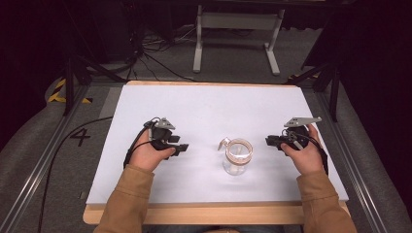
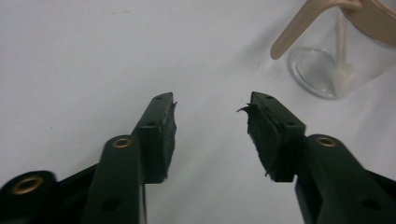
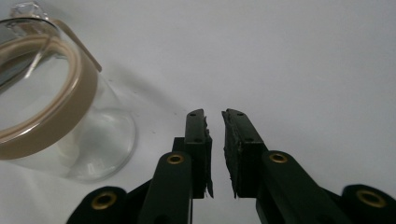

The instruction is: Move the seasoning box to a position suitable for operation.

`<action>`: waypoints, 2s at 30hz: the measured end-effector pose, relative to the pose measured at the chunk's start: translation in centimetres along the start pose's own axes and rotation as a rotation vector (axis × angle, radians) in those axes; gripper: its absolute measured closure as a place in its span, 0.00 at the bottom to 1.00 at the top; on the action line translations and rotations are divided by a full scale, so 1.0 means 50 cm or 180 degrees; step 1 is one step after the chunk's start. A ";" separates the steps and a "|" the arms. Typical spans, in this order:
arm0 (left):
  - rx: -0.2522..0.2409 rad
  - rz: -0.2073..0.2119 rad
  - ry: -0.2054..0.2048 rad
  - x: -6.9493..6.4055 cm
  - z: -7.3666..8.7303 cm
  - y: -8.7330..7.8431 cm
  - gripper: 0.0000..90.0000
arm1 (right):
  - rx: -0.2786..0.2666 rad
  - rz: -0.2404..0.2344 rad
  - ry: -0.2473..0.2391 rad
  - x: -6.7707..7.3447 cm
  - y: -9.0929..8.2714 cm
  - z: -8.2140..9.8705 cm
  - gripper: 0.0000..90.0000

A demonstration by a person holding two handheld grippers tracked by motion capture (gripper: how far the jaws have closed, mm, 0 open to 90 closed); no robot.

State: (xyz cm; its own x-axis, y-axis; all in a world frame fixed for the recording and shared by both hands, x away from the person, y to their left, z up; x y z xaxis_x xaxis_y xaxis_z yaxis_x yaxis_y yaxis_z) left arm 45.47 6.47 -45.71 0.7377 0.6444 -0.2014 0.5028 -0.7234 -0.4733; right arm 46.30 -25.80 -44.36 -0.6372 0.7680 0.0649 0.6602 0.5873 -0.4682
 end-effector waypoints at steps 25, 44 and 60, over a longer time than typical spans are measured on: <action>-0.0738 0.0594 0.0003 -0.116 -0.130 0.056 0.91 | 0.0000 0.0017 -0.0055 0.021 -0.072 0.042 0.89; -0.0686 0.0709 0.0208 -0.169 -0.125 0.138 0.97 | 0.0077 -0.0072 -0.0265 0.079 -0.061 0.069 0.90; -0.0276 0.0570 0.0285 -0.139 -0.092 0.132 1.00 | -0.0143 -0.0275 -0.0295 0.104 0.011 0.043 0.98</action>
State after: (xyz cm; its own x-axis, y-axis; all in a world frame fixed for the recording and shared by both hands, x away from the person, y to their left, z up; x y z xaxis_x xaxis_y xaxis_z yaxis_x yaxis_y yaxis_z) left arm 45.72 -3.90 -43.49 0.8539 0.4819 -0.1967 0.3940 -0.8454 -0.3605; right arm 42.50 -22.05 -46.15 -0.7250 0.6884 0.0205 0.6172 0.6626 -0.4243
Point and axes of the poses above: each handheld gripper's, and its own axes: y roughly forward along the jaws, z roughly out of its underside, x roughly to its left, the point moved 10 cm from there along y, roughly forward along the jaws, and after that the axes turned 15 degrees about -x, right-handed, at the moved point
